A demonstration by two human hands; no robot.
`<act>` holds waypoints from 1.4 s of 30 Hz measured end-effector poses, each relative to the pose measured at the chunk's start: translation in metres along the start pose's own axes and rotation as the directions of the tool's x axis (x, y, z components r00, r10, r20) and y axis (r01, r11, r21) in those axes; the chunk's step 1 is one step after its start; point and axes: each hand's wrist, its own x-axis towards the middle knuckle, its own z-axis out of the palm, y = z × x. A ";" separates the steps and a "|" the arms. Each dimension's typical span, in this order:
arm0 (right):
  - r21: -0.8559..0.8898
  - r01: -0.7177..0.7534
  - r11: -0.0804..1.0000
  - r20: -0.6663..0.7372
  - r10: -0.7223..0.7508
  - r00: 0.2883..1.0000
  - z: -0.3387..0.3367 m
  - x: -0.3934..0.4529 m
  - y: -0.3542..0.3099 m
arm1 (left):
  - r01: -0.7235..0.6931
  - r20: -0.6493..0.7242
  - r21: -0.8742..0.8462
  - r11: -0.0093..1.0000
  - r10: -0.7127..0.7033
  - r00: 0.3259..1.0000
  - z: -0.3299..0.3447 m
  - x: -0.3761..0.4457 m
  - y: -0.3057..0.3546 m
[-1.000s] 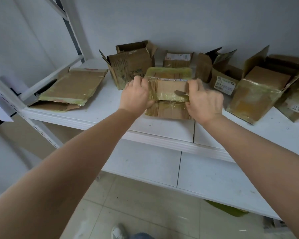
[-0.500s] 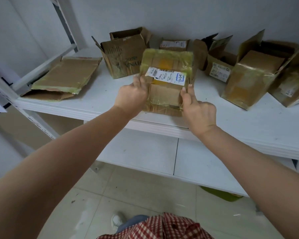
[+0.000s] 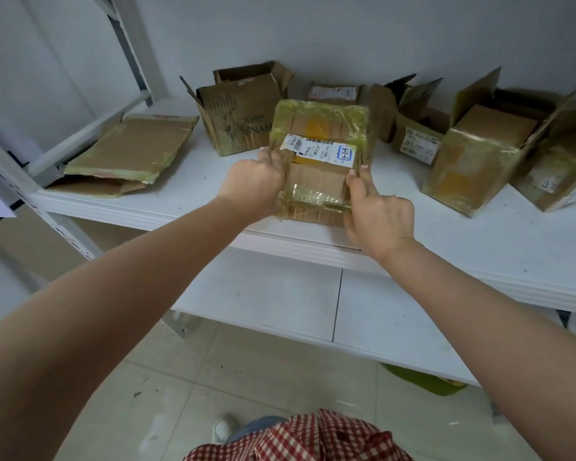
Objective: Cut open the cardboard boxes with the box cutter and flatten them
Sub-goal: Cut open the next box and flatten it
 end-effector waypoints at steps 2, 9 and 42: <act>0.016 -0.001 1.000 -0.071 0.002 0.997 -0.003 0.003 0.002 | 0.005 -0.019 -0.015 1.000 -0.005 1.000 0.004 -0.003 -0.005; 0.114 -0.132 0.985 -0.039 0.137 0.990 -0.020 0.024 0.013 | -0.080 -0.201 -0.226 0.971 0.034 0.979 0.009 0.006 -0.030; 0.926 -0.377 -0.033 0.341 0.504 0.793 0.005 0.053 -0.134 | -0.159 -0.153 -0.504 0.849 0.094 0.984 0.001 0.089 -0.077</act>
